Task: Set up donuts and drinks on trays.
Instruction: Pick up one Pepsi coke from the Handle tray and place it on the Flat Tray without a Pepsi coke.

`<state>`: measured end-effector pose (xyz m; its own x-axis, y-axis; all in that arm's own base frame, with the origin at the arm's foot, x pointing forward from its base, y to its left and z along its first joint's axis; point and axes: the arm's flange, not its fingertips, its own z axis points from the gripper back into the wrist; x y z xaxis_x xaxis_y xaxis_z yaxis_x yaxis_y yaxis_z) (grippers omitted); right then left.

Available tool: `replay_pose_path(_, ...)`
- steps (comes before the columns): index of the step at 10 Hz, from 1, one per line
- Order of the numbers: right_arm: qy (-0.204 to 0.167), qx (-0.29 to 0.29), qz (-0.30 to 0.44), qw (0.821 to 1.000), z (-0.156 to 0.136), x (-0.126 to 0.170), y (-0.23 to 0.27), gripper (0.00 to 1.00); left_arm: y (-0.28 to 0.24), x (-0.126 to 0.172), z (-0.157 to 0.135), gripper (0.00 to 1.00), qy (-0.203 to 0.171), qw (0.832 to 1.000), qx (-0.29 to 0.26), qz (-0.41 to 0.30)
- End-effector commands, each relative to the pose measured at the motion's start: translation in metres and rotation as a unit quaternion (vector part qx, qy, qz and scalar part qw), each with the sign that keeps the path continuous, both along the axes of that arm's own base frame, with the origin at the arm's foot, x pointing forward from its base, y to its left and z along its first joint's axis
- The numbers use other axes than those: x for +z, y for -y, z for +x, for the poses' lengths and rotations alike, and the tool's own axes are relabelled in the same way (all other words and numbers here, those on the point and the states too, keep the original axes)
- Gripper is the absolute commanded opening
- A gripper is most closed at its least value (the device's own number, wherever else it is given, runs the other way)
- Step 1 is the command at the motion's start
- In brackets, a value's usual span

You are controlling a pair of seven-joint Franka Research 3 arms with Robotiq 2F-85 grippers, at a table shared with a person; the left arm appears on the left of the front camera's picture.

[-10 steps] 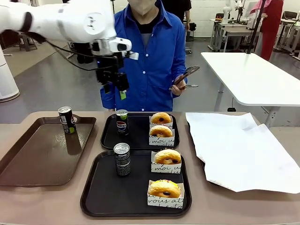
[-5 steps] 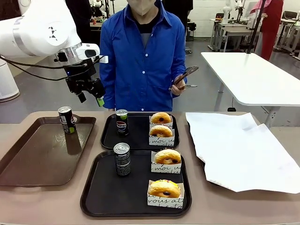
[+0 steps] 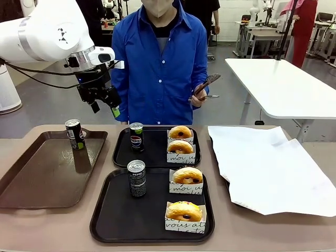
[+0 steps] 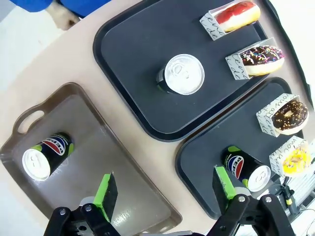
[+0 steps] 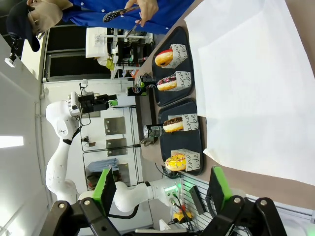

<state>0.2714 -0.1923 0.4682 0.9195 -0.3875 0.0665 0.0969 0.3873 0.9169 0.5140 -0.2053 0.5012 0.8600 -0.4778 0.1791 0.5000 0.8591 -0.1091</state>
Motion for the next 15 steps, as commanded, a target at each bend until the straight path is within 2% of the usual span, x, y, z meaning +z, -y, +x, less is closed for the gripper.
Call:
replay_pose_path(1, 0.005, -0.001, 0.006, 1.0, 0.0, 0.001, 0.0, 1.0, 0.001, 0.002, 0.003, 1.0, -0.003, 1.0, 0.0, -0.001)
replay_pose_path(4, 0.005, -0.001, 0.006, 1.0, 0.0, 0.001, 0.0, 1.0, 0.0, -0.001, 0.0, 1.0, -0.001, 1.0, 0.0, 0.0)
replay_pose_path(5, 0.005, -0.001, 0.006, 1.0, 0.0, 0.001, 0.0, 1.0, -0.015, 0.007, -0.003, 1.0, -0.009, 1.0, 0.023, -0.006)
replay_pose_path(7, 0.005, -0.001, 0.006, 1.0, 0.0, 0.001, 0.0, 1.0, -0.072, 0.023, -0.047, 1.0, -0.017, 0.998, 0.054, -0.015)
replay_pose_path(8, 0.005, -0.001, 0.006, 1.0, 0.0, 0.001, 0.0, 1.0, -0.095, 0.027, -0.05, 1.0, -0.023, 0.998, 0.057, -0.013)
replay_pose_path(10, 0.005, -0.001, 0.006, 1.0, 0.0, 0.001, 0.0, 1.0, -0.153, 0.02, -0.06, 1.0, -0.037, 0.994, 0.106, 0.012)
replay_pose_path(12, 0.005, -0.001, 0.006, 1.0, 0.0, 0.001, 0.0, 1.0, -0.189, 0.014, -0.068, 1.0, -0.054, 0.991, 0.119, -0.014)
replay_pose_path(13, 0.005, -0.001, 0.006, 1.0, 0.0, 0.001, 0.0, 1.0, -0.207, 0.015, -0.073, 1.0, -0.082, 0.985, 0.107, -0.105)
replay_pose_path(14, 0.005, -0.001, 0.006, 1.0, 0.0, 0.001, 0.0, 1.0, -0.227, 0.016, -0.076, 1.0, -0.104, 0.966, 0.089, -0.217)
replay_pose_path(15, 0.005, -0.001, 0.006, 1.0, 0.0, 0.001, 0.0, 1.0, -0.251, 0.017, -0.075, 1.0, -0.122, 0.936, 0.075, -0.321)
